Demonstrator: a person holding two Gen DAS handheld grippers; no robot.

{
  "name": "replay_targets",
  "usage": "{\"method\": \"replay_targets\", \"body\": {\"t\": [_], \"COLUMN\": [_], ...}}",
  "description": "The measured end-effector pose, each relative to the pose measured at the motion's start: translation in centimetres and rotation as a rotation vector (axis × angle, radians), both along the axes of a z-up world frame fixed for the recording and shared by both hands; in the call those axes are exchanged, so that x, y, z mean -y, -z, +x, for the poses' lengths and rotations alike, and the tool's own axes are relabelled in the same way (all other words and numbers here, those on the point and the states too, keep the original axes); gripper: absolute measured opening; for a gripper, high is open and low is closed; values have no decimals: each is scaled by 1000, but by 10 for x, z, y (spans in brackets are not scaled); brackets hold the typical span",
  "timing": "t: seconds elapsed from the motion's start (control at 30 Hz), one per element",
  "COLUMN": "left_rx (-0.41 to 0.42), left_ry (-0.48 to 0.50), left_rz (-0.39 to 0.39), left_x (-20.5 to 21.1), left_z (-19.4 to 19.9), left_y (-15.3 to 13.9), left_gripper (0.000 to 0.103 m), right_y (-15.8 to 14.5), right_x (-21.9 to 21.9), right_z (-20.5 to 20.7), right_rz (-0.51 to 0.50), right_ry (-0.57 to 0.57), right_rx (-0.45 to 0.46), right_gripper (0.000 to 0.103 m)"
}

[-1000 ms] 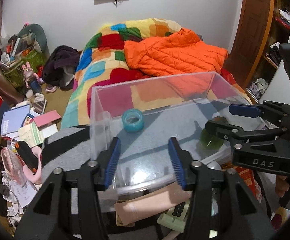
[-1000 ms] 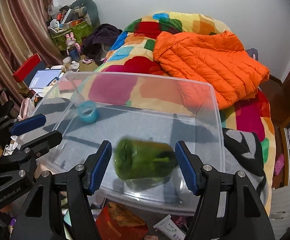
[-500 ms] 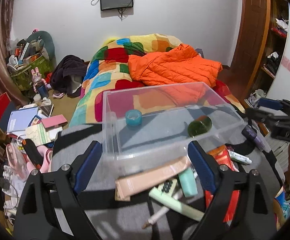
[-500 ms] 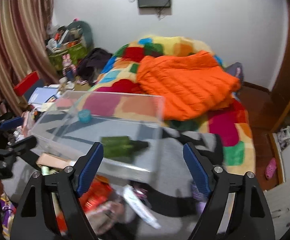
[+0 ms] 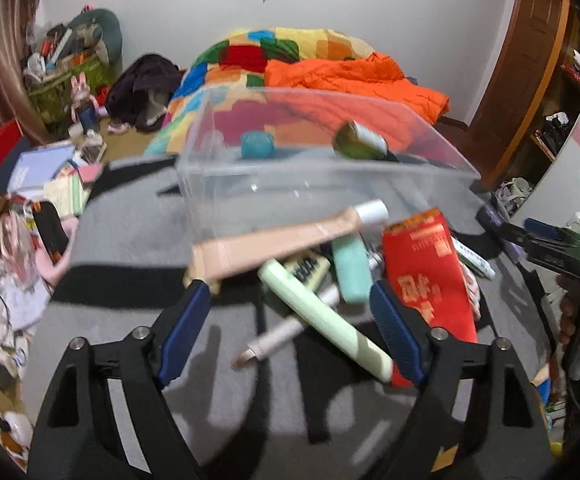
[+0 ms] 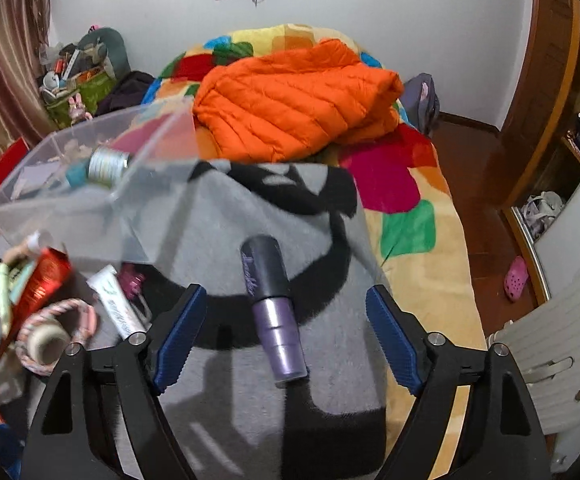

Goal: Organize objects
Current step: 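Grasp the mint-green tube with the left tool while the right tool grasps the purple spray bottle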

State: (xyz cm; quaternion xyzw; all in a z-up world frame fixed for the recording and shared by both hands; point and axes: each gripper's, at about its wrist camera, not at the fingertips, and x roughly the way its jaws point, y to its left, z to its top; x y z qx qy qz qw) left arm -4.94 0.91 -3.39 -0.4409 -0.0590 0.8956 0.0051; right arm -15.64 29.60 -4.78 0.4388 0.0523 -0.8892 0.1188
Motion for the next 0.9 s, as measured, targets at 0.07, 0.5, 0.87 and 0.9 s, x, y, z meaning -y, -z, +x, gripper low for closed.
{"method": "replay_targets", "body": {"t": [0.07,0.5,0.87,0.9], "left_rx": [20,54,29,28], "left_ry": [5,-26,4,4], "left_rz": [24,47,48,44], "left_x": [-4,-13,2,4], "left_z": [2,-5,23,25], "left_y": [5,22,12,11], "left_gripper": [72,40,15,15], "right_y": [8,13,-17,-20], "right_x": [2,20,40,41], "right_z": [-4,10,56,59], "right_rz": [5,29,-56,-66], "right_ry": [-12,-87,-144,-148], "right_rx": [15,5,-64,-69], "right_gripper": [58,24,23,23]}}
